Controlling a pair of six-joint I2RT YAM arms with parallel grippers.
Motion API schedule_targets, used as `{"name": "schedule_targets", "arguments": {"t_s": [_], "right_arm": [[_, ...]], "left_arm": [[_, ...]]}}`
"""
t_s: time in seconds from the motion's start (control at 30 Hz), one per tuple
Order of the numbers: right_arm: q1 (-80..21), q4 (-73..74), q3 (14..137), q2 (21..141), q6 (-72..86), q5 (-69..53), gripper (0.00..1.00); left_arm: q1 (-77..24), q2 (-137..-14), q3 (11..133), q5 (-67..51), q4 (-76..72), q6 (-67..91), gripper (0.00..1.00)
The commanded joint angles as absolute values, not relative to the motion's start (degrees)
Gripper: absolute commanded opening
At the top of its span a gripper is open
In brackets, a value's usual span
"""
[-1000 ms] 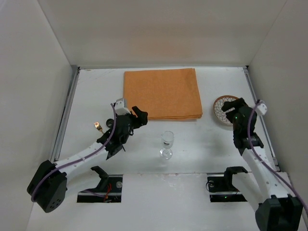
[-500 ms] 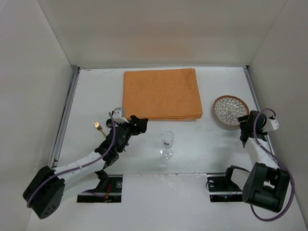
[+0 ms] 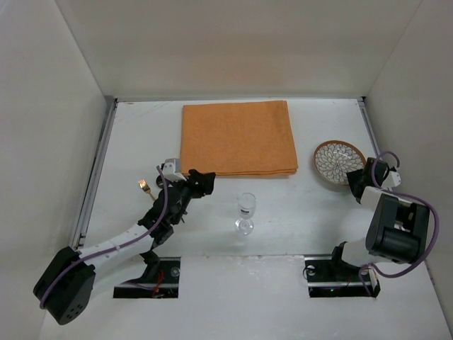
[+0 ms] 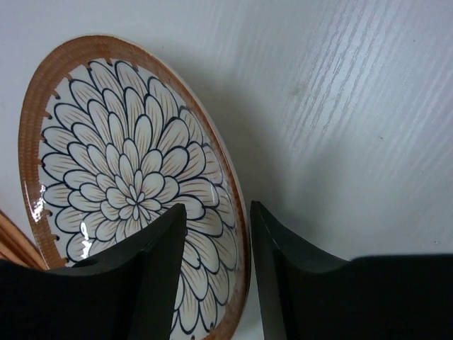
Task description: Set the dinner table for one person
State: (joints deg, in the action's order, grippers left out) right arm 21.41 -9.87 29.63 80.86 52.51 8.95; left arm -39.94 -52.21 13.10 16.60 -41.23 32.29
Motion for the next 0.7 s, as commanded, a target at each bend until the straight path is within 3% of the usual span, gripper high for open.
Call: {"name": "schedule_targets", "arguments": {"t_s": [0.0, 0.17, 0.23, 0.53, 0.67], "right_arm": [[22.54, -14.33, 32.51, 81.91, 54.4, 6.25, 0.42], [23.95, -13.98, 33.84, 84.11, 54.58, 3.61, 0.07], [24.39, -13.98, 33.4, 82.98, 54.67, 2.99, 0.0], [22.38, -18.71, 31.02, 61.37, 56.07, 1.06, 0.0], [15.62, -18.64, 35.93, 58.97, 56.08, -0.52, 0.0]], "left_arm": [[-38.54, -51.42, 12.04, 16.7, -45.18, 32.6, 0.68], [-37.13, -49.93, 11.16, 16.79, -45.26, 33.13, 0.68], [-36.26, -49.22, 10.9, 16.87, -45.09, 33.57, 0.68], [-33.71, -48.17, 10.11, 16.61, -44.65, 35.33, 0.68], [-32.21, -46.15, 9.49, 16.61, -44.12, 35.94, 0.68]]}}
